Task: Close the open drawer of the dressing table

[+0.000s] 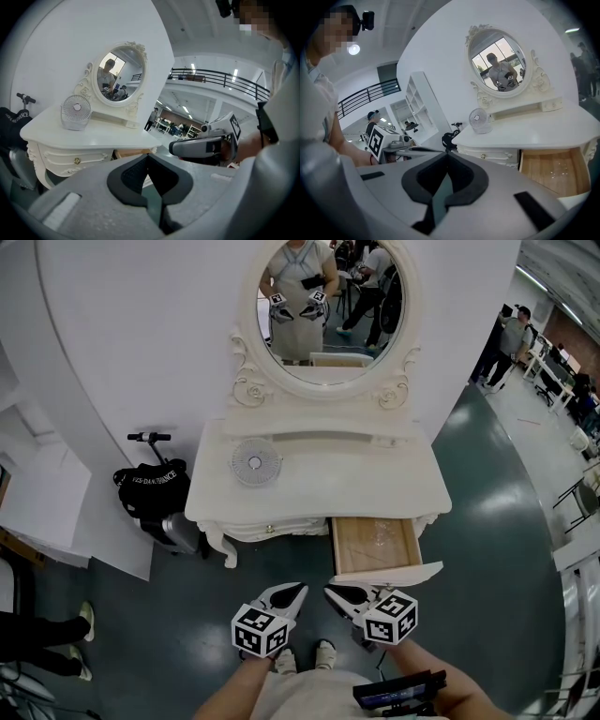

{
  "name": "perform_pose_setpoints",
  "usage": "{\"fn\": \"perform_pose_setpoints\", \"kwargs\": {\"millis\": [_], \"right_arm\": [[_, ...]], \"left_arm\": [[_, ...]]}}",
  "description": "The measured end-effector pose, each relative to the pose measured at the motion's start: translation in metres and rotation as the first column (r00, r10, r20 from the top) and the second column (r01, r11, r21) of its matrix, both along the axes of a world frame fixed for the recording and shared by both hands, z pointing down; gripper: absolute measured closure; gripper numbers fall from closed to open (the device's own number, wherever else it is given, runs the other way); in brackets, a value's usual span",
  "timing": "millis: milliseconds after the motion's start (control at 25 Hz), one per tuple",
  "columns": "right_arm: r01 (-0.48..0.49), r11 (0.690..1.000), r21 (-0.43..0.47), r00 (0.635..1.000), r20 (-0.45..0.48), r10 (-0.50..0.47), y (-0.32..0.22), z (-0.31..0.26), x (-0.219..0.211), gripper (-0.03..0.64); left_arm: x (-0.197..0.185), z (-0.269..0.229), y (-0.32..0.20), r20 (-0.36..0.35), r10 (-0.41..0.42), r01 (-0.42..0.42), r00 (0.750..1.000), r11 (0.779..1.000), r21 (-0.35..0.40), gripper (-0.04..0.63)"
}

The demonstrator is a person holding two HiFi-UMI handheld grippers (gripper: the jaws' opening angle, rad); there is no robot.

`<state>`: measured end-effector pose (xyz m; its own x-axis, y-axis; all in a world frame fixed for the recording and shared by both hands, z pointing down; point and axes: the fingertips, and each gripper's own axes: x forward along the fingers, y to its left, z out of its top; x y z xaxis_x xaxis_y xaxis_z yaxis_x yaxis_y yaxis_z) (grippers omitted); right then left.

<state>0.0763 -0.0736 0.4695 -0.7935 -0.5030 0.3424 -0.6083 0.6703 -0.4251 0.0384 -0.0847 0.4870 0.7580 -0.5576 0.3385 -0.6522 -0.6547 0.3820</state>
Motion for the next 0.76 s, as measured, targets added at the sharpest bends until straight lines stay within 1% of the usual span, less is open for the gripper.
{"fn": "perform_pose_setpoints", "kwargs": {"millis": [760], "right_arm": [[0.007,1.000,-0.007,1.000,-0.022,-0.007,-0.0029,0.0035,-0.0007,0.600]], "left_arm": [[0.0017,0.0010,-0.0044,-0.005,0.001,-0.001,1.000,1.000,-0.008,0.586]]}}
